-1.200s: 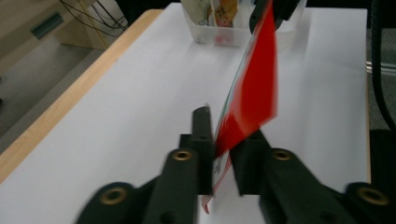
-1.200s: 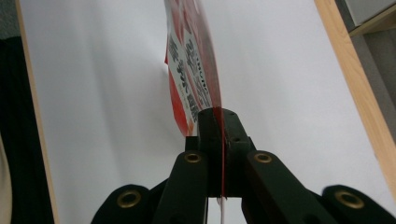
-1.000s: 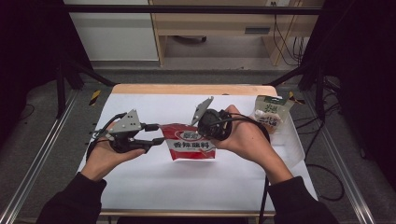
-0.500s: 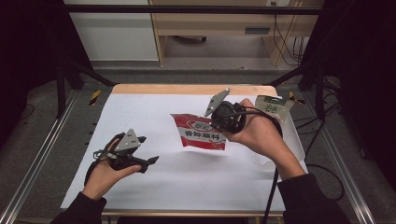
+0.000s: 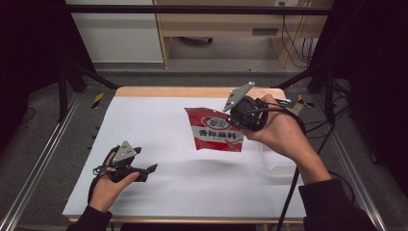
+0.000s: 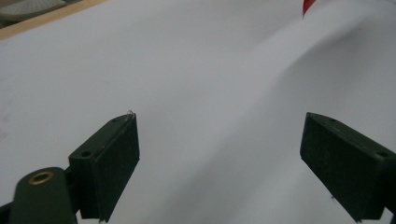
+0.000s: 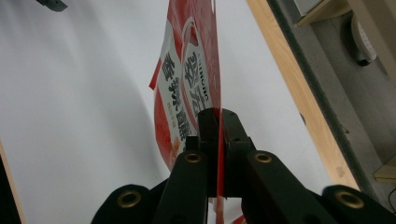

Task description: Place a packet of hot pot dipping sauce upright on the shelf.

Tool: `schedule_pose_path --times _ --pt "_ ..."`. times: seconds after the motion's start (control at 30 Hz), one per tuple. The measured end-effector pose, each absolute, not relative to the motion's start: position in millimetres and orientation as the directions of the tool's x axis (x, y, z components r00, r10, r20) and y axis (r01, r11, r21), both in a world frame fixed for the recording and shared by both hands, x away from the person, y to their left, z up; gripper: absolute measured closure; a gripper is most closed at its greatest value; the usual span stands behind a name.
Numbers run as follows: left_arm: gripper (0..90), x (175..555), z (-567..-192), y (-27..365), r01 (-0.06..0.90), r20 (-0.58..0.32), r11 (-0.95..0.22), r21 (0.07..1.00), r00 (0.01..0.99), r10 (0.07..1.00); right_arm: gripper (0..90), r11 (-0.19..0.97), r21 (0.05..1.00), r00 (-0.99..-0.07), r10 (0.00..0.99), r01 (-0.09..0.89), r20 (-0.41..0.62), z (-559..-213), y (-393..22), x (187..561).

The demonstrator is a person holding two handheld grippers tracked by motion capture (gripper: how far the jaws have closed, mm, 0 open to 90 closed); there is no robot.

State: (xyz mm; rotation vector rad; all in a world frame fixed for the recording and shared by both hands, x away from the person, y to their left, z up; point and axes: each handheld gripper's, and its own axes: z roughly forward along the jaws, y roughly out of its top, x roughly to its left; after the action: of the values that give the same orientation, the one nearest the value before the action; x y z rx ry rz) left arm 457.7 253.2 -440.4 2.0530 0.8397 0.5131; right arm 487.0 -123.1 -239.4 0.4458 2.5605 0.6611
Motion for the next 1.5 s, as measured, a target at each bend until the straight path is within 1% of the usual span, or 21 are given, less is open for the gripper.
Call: schedule_pose_path --times 0.27,0.5,1.0,1.33,1.5 --pt "10.2 456 -439 269 0.389 0.029 -0.368 0.845 0.653 0.756 90.0 0.802 0.560 -0.813 0.458 0.206 -0.358 -214 -154 479" --pt "9.8 457 -441 270 0.396 0.026 -0.366 0.842 0.648 0.761 90.0 0.777 0.584 -0.781 0.509 0.236 -0.362 -198 -186 471" --pt "9.5 457 -442 270 0.399 0.032 -0.376 0.836 0.649 0.760 90.0 0.747 0.599 -0.736 0.573 0.289 -0.359 -191 -236 458" --pt "9.4 457 -443 269 0.400 0.033 -0.381 0.834 0.653 0.757 90.0 0.726 0.601 -0.710 0.613 0.333 -0.347 -201 -267 449" --pt "9.5 457 -443 269 0.401 0.032 -0.381 0.833 0.652 0.757 89.9 0.718 0.597 -0.699 0.629 0.357 -0.339 -209 -279 450"
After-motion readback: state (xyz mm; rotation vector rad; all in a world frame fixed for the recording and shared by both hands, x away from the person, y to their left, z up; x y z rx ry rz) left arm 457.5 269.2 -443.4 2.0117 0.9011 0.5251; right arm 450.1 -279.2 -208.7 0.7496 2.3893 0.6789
